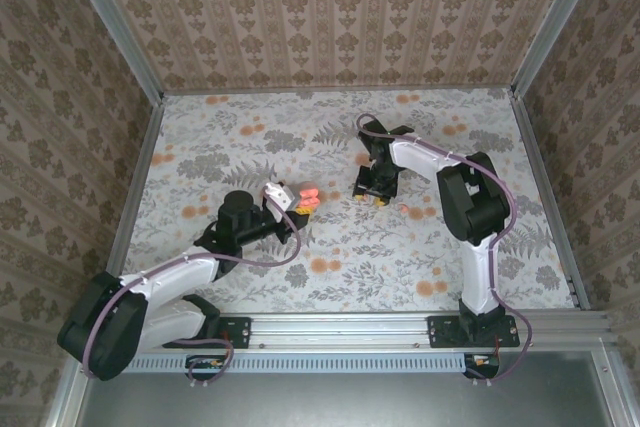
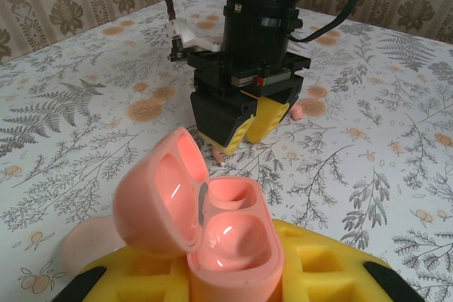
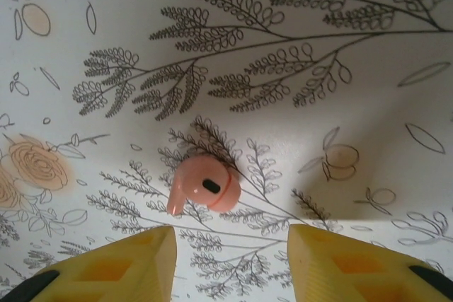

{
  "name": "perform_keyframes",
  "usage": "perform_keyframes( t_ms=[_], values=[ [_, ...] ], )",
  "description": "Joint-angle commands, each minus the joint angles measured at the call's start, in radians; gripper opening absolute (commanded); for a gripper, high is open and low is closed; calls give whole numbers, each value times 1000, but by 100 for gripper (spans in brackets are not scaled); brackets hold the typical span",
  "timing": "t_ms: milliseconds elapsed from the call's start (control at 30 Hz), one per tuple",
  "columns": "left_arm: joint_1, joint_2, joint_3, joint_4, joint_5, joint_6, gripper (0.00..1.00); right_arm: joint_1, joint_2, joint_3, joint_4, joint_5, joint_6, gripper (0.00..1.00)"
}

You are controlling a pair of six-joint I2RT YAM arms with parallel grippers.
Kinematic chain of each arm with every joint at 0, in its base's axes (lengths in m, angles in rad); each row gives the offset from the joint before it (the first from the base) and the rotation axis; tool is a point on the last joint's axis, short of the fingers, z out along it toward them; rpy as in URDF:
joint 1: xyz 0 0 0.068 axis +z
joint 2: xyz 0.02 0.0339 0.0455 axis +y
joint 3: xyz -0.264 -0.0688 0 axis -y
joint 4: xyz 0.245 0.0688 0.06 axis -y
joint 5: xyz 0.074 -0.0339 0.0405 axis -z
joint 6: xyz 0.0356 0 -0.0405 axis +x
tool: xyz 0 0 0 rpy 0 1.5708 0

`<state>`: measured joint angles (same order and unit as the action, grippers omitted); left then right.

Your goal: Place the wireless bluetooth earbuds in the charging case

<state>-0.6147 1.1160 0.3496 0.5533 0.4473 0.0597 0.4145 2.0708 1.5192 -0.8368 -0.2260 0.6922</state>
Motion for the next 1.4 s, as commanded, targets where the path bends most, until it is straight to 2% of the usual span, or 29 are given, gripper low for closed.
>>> perform_keyframes(
  t_ms=[0, 667, 1367],
  values=[
    [7, 9, 35, 0, 21, 12, 17, -5, 33, 31, 11, -33, 26, 45],
    [18, 19, 40, -15, 24, 8, 17, -4, 85, 95, 47, -56, 14, 41],
    [21, 16, 44, -31, 24, 5, 17, 15, 159, 177, -66, 20, -57, 35]
  ],
)
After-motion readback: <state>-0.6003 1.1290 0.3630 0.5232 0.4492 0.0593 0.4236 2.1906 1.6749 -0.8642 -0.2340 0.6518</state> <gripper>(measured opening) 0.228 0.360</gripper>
